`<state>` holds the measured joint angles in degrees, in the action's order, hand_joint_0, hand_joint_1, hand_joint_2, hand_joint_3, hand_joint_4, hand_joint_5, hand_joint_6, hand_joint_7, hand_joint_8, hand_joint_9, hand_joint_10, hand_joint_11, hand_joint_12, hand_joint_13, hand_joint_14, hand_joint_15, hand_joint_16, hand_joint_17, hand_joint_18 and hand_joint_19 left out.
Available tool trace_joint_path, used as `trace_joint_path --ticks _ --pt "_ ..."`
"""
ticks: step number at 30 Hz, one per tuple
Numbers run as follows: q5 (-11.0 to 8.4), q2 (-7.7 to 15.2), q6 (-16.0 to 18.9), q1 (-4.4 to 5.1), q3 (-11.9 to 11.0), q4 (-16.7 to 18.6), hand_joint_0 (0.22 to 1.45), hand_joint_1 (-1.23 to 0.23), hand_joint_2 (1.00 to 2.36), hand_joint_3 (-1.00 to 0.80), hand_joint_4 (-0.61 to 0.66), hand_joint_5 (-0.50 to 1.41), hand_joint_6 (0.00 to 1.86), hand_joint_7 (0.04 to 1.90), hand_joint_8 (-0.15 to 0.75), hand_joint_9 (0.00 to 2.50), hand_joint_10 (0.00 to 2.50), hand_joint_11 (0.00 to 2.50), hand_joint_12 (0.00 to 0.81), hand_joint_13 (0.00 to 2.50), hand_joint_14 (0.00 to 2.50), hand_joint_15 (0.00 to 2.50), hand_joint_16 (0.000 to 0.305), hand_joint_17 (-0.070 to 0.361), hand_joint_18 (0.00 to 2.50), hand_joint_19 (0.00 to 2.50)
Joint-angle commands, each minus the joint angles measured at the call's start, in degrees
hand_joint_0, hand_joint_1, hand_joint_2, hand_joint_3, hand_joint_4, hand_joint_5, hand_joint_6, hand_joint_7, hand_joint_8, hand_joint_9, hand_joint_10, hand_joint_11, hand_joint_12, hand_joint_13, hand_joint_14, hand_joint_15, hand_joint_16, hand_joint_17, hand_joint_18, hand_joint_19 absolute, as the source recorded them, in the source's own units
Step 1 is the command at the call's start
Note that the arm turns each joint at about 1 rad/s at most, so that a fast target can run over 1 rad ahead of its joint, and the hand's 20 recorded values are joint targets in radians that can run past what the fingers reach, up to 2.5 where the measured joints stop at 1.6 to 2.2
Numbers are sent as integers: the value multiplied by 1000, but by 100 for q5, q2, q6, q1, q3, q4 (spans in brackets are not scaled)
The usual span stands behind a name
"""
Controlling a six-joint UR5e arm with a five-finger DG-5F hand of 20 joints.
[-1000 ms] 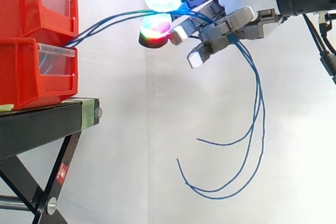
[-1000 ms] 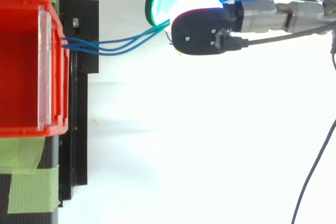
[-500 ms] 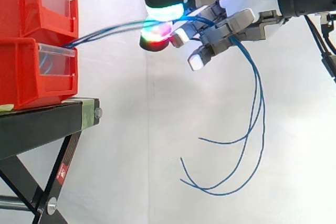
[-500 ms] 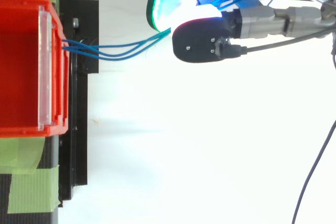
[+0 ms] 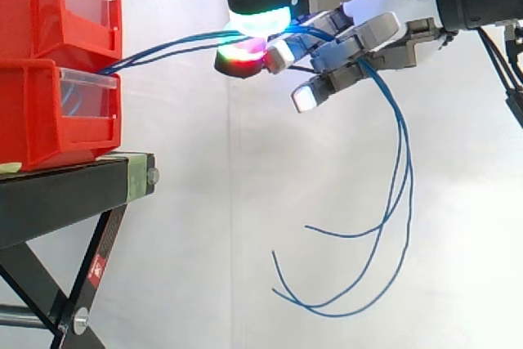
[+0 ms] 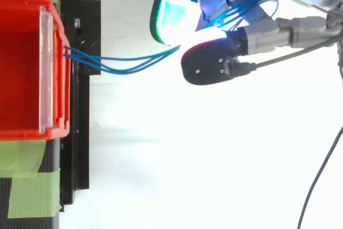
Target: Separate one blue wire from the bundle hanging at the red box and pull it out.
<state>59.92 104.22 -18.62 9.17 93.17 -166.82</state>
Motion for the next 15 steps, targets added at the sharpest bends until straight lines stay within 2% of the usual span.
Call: trace_joint_path --ticks 1,4,9,12,15 --pt "-7 1 245 23 0 -149 609 -735 1011 -387 208 -231 833 1031 340 997 17 1307 299 1206 2500 529 44 98 804 865" --pt "2 1 491 67 0 -352 600 -724 1010 -397 210 -231 830 1038 341 995 17 1307 300 1203 2500 543 45 100 805 867" --pt "2 1 711 94 8 -510 595 -710 1008 -420 208 -230 826 1035 340 995 17 1304 303 1202 2500 505 46 102 801 865" --pt "2 1 992 111 8 -703 594 -710 1008 -418 209 -230 825 1036 342 994 19 1305 303 1203 2500 505 46 103 799 867" --pt "2 1 1018 111 8 -703 594 -709 1008 -416 206 -230 825 1030 342 996 17 1294 305 1201 2500 511 46 103 798 865"
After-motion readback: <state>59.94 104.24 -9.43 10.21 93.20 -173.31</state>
